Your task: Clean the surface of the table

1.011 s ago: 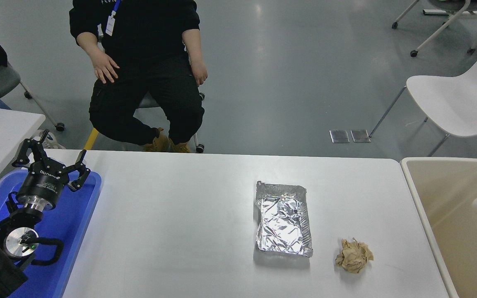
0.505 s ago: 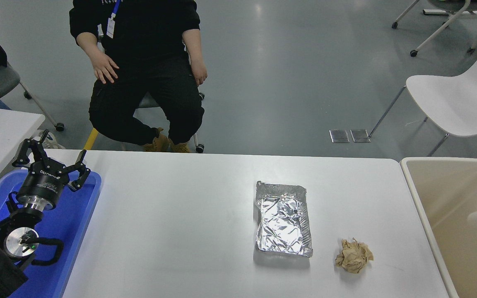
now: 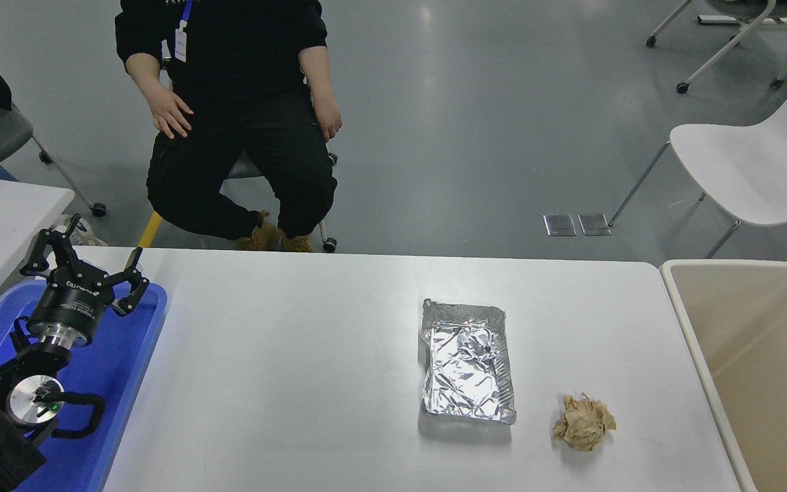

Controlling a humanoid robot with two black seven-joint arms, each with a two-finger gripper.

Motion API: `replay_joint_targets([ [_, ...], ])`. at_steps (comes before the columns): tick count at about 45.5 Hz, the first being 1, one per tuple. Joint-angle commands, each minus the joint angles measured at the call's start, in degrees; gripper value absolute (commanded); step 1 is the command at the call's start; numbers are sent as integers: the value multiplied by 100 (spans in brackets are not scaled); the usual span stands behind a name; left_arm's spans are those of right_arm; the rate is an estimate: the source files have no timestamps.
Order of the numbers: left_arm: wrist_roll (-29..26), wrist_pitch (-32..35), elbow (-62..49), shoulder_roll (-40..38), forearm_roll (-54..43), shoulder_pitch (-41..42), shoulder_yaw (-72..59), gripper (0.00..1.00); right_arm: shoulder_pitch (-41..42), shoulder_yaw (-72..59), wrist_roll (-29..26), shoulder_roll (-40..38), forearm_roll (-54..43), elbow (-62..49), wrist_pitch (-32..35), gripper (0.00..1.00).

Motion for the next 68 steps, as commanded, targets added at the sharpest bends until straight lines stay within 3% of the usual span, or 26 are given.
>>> replay_joint_targets([
  [1, 0, 0, 0, 0, 0, 0, 0, 100, 581, -1, -1, -48, 15, -9, 11, 98],
  [15, 0, 0, 0, 0, 0, 0, 0, 100, 1478, 131, 131, -57, 23, -18, -33, 97],
  [34, 0, 0, 0, 0, 0, 0, 0, 100, 2665, 1581, 351, -75, 172, 43, 90, 98],
  [47, 0, 0, 0, 0, 0, 0, 0, 100, 2982, 2469, 764, -40, 1209, 149, 828, 99],
  [57, 0, 0, 0, 0, 0, 0, 9, 100, 2999, 2943, 1291, -5, 1280, 342, 1522, 99],
  [68, 0, 0, 0, 0, 0, 0, 0, 100, 2481, 4085, 1502, -49, 1280, 1246, 1575, 99],
])
